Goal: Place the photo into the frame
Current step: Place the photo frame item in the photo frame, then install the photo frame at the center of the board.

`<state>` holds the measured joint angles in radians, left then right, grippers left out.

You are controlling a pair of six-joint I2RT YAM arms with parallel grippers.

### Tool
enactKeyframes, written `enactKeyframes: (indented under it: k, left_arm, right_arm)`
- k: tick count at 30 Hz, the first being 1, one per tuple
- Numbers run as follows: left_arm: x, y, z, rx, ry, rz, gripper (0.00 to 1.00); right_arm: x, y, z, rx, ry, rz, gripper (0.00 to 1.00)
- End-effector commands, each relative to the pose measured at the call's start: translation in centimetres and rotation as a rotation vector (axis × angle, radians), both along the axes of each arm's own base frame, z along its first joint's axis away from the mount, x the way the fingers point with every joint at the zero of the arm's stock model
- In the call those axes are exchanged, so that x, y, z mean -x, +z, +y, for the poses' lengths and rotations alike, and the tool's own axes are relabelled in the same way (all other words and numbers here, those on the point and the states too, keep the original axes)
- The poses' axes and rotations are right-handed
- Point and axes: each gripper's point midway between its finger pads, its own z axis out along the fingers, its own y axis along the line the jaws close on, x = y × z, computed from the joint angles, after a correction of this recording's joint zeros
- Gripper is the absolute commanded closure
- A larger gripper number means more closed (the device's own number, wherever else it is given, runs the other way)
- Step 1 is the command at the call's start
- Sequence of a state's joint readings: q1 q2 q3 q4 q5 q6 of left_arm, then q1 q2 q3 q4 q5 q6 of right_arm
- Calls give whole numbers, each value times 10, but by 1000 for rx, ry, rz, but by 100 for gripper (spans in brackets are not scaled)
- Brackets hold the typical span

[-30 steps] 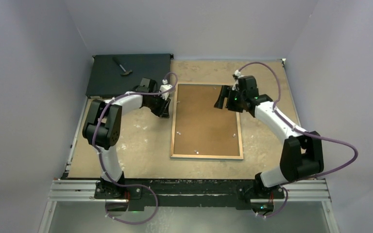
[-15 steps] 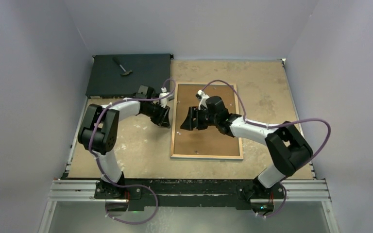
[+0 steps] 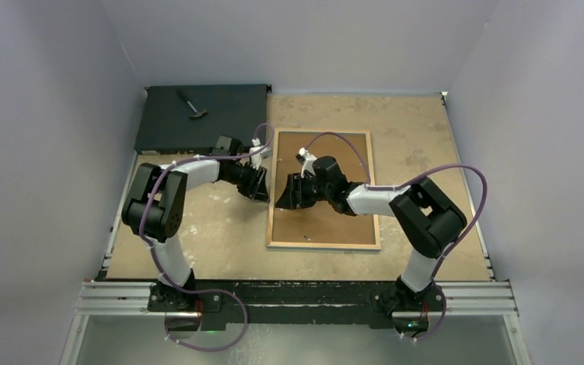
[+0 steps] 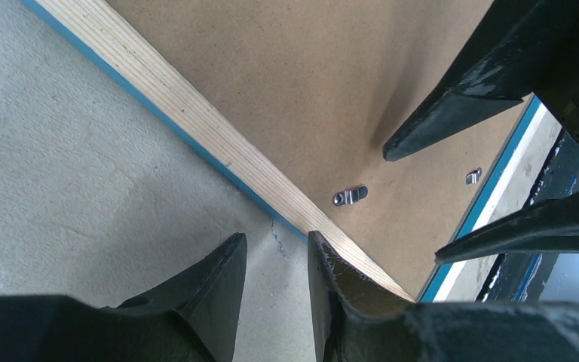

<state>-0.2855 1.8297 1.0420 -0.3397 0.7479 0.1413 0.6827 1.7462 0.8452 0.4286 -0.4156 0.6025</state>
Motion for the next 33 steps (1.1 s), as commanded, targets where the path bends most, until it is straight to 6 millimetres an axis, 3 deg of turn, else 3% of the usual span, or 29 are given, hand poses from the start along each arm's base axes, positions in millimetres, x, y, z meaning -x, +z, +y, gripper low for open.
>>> enactKeyframes:
  k: [1,19,27,33]
  left_arm:
    - [-1,2,-3,33,-7,-11,66]
    - [0,-6,-7,9,-23,-16,72]
    - [0,-3,-7,4,-28,-23,73]
    - [1,0,-6,3,-38,-25,73]
  right_arm:
    - [0,5,11,-43,49,-37,43]
    - [19,-16,12,-10,84,8,51]
    - [15,4,14,-9,104,-32,51]
    - [9,1,11,16,86,-46,48]
